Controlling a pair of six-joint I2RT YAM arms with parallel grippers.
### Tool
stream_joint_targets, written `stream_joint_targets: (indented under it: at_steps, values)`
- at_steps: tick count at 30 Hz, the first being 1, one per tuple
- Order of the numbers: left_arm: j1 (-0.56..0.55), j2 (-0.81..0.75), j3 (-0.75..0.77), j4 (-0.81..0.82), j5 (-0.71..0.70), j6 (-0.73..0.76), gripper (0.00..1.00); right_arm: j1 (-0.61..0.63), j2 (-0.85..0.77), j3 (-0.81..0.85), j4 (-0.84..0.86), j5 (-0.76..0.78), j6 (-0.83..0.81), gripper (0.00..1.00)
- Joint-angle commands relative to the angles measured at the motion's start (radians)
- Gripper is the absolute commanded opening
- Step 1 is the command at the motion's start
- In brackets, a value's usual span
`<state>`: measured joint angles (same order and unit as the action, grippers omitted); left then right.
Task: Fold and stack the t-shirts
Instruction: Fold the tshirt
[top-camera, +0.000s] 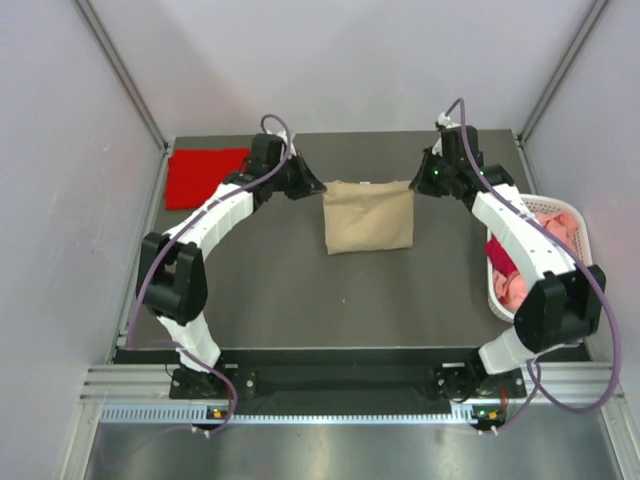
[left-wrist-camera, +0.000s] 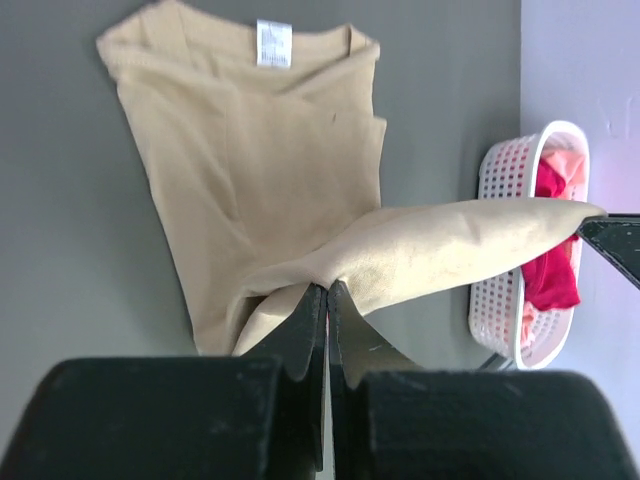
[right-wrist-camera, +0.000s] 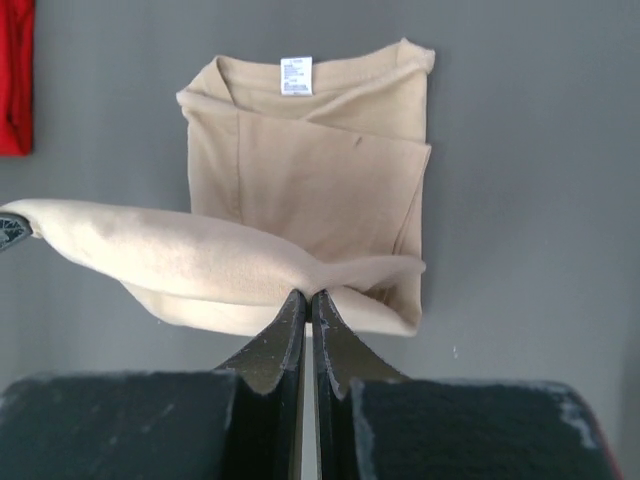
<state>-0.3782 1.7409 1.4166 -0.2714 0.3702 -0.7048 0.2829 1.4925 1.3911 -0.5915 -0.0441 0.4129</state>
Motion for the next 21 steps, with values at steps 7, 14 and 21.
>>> stream_joint_targets:
  at_steps: [7, 14, 21]
  values:
    - [0.065, 0.166, 0.156, 0.233, 0.104, -0.006, 0.00, -0.065, 0.172, 0.108, 0.186, -0.123, -0.034, 0.00]
    - [0.085, 0.256, 0.226, 0.264, 0.121, -0.007, 0.00, -0.082, 0.253, 0.140, 0.269, -0.161, -0.042, 0.00]
    - [0.107, 0.364, 0.289, 0.317, 0.153, -0.038, 0.00, -0.106, 0.348, 0.197, 0.298, -0.184, -0.043, 0.01]
